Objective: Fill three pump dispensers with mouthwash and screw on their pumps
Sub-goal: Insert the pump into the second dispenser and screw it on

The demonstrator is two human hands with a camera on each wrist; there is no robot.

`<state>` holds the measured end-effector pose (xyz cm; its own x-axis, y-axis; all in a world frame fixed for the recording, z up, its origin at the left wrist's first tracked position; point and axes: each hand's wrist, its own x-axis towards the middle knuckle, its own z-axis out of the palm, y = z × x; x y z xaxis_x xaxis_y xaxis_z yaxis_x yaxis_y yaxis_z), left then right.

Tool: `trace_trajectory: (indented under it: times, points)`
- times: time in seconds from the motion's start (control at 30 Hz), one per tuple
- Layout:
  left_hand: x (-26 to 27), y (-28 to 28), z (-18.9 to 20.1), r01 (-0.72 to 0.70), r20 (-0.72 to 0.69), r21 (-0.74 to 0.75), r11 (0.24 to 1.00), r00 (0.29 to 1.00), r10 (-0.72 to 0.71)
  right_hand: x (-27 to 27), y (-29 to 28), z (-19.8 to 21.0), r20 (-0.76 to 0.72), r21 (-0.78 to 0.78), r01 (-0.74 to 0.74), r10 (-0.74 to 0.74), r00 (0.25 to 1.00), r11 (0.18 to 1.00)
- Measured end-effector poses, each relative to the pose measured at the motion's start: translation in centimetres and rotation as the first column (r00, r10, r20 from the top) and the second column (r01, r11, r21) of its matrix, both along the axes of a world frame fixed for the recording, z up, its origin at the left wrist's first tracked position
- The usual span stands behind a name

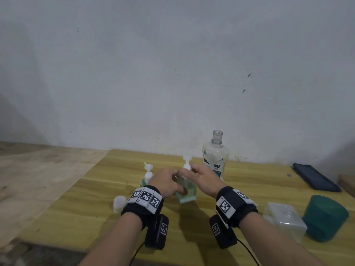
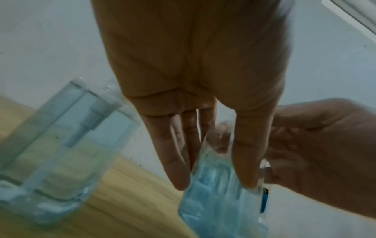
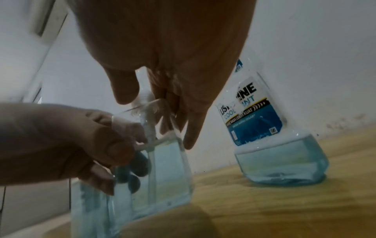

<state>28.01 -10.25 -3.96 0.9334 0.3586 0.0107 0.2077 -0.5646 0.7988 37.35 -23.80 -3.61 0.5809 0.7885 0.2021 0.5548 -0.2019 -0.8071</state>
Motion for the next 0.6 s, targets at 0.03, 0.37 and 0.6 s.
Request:
trace_trajectory:
  times: [0.03,0.37,0.6]
  points:
    - [0.0,0.0,0.0,0.006,-0.016,0.015,1.000,1.000,-0.006,0.1,0.1,-0.2,0.032,-0.015,0.020,-0.020,0.999,1.000]
    - [1.5,-0.7,0.2,-0.051,-0.134,0.231,0.972,0.987,0.083,0.8,-1.9,0.6,0.077,0.175,0.251,-0.267,0.961,0.952]
    - [1.5,-0.1,-0.5,-0.046,-0.253,0.257,0.965,0.961,0.114,6.5,-3.9,1.0,-0.123,0.145,0.562,-0.549,0.827,0.814]
